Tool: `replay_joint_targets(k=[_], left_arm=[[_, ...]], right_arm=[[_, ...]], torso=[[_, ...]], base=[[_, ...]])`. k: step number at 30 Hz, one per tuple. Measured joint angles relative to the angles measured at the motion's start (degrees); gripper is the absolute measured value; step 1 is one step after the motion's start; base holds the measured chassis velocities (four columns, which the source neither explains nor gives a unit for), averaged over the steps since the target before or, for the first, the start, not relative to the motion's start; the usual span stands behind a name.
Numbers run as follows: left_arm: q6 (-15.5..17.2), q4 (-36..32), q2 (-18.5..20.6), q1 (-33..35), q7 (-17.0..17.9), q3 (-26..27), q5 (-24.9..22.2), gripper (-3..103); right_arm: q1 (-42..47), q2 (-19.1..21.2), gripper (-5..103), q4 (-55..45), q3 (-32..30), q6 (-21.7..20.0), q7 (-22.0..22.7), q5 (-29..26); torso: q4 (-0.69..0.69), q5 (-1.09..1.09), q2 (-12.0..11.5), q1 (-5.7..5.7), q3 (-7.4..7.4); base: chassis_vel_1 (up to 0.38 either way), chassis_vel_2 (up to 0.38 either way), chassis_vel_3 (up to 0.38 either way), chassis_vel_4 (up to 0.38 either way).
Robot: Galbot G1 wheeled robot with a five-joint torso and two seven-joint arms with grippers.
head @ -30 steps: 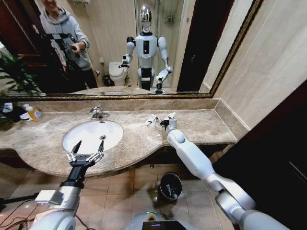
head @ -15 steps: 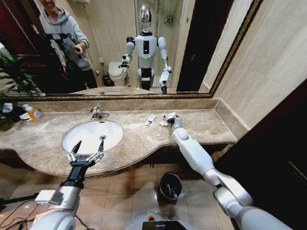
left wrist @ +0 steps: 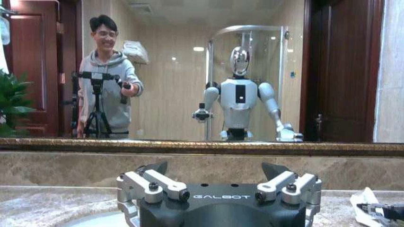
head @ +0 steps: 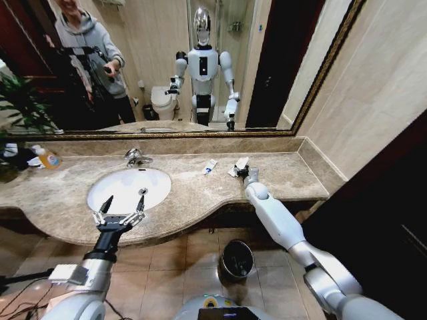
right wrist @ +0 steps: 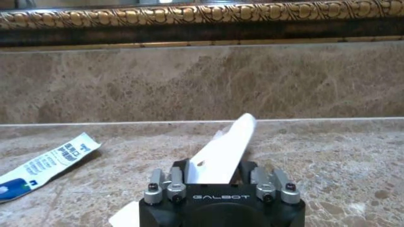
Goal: Pick up the trash from the sink and place it in the trash bin.
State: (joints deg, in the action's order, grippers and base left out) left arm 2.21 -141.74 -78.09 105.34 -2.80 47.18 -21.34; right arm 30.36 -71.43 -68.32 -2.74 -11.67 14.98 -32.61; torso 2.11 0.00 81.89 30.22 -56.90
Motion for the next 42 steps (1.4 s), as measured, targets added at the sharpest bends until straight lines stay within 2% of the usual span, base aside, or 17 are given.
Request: replay_joint_targets(k=[1,2,5,7,8,9,11,17,24,28,31,32,35,36,38,40,42], left_arm=[[0.00,0.00,0.00,0.00,0.00,0.00,0.00,100],[0.00,0.00,0.00,0.00,0.00,0.00,0.00,100],[0.00,0.00,0.00,0.00,0.00,0.00,0.00,100],[0.00,0.00,0.00,0.00,0.00,0.00,0.00,100],[0.00,0.00,0.00,0.00,0.00,0.00,0.00,100],[0.00,0.00,0.00,0.00,0.00,0.00,0.00,100],[0.00,0.00,0.00,0.00,0.00,0.00,0.00,100],[0.00,0.00,0.00,0.00,0.00,0.00,0.00,100],[0.00,0.00,0.00,0.00,0.00,0.00,0.00,100],[0.00,0.00,0.00,0.00,0.00,0.00,0.00,100],[0.00,0.00,-0.01,0.00,0.01,0.00,0.00,100],[0.00,0.00,-0.01,0.00,0.01,0.00,0.00,100],[0.00,0.00,-0.01,0.00,0.00,0.00,0.00,100],[0.00,0.00,-0.01,0.00,0.00,0.00,0.00,100],[0.00,0.00,0.00,0.00,0.01,0.00,0.00,100],[0.00,0.00,0.00,0.00,0.00,0.00,0.00,100],[0.00,0.00,0.00,0.00,0.00,0.00,0.00,100]], right_arm=[[0.04,0.09,50,-0.35,0.04,-0.02,-0.01,-0.08],[0.04,0.09,50,-0.35,0.04,-0.02,-0.01,-0.08],[0.04,0.48,33,-1.31,0.08,-0.14,-0.01,-0.39],[0.05,0.64,33,-1.62,0.11,-0.20,-0.01,-0.49],[0.10,0.91,23,-2.16,0.18,-0.32,0.02,-0.63],[0.16,1.12,19,-2.53,0.24,-0.39,0.09,-0.70],[0.21,1.25,19,-2.79,0.25,-0.40,0.12,-0.71],[1.51,1.70,2,-4.85,-0.06,-0.06,0.06,0.33],[4.59,4.02,0,-12.09,-1.37,0.21,-0.44,1.57],[7.93,7.24,0,-18.73,-3.74,0.80,-0.72,1.36],[14.89,11.28,0,-27.07,-6.86,2.80,0.28,-2.26],[14.89,11.28,0,-27.07,-6.86,2.80,0.28,-2.26],[24.03,13.71,0,-36.59,-8.88,5.29,0.60,-2.47],[24.03,13.71,0,-36.59,-8.88,5.29,0.60,-2.47],[27.62,14.08,0,-39.74,-9.16,6.78,2.11,-2.05],[32.42,13.45,0,-43.07,-9.77,10.42,6.20,0.69],[34.84,12.59,0,-44.61,-10.29,11.81,7.23,2.01]], torso=[[0.00,0.00,0.00,0.00,0.00],[0.00,0.00,0.00,0.00,0.00],[0.00,0.00,0.00,0.00,0.00],[0.00,0.00,0.00,0.00,0.00],[0.00,0.00,0.00,0.00,0.00],[0.00,0.00,0.00,0.00,0.00],[0.00,0.00,0.00,0.00,0.00],[0.01,0.00,0.00,0.01,0.00],[0.01,0.01,0.00,0.01,0.00],[0.01,0.01,0.00,0.01,0.00],[0.00,0.01,0.00,0.01,0.00],[0.00,0.01,0.00,0.01,0.00],[-0.01,0.01,0.00,0.00,0.00],[-0.01,0.01,0.00,0.00,0.00],[0.00,0.01,0.00,0.00,0.00],[0.00,-0.01,0.00,0.00,0.01],[0.00,0.00,0.00,0.00,0.00]], base=[[0.000,0.000,0.000,0.000],[0.000,0.000,0.000,0.000],[0.000,0.000,0.000,0.000],[0.000,0.000,0.000,0.000],[0.000,0.000,0.000,0.000],[0.000,0.000,0.000,0.000],[0.000,0.000,0.000,0.000],[0.000,0.000,0.000,0.000],[0.000,0.000,0.000,0.000],[0.000,0.000,0.000,0.000],[0.000,0.000,0.000,0.000],[0.000,0.000,0.000,0.000],[0.000,0.000,0.000,0.000],[0.000,0.000,0.000,0.000],[0.000,0.000,0.000,0.000],[0.000,0.000,0.000,0.000],[0.000,0.000,0.000,0.000]])
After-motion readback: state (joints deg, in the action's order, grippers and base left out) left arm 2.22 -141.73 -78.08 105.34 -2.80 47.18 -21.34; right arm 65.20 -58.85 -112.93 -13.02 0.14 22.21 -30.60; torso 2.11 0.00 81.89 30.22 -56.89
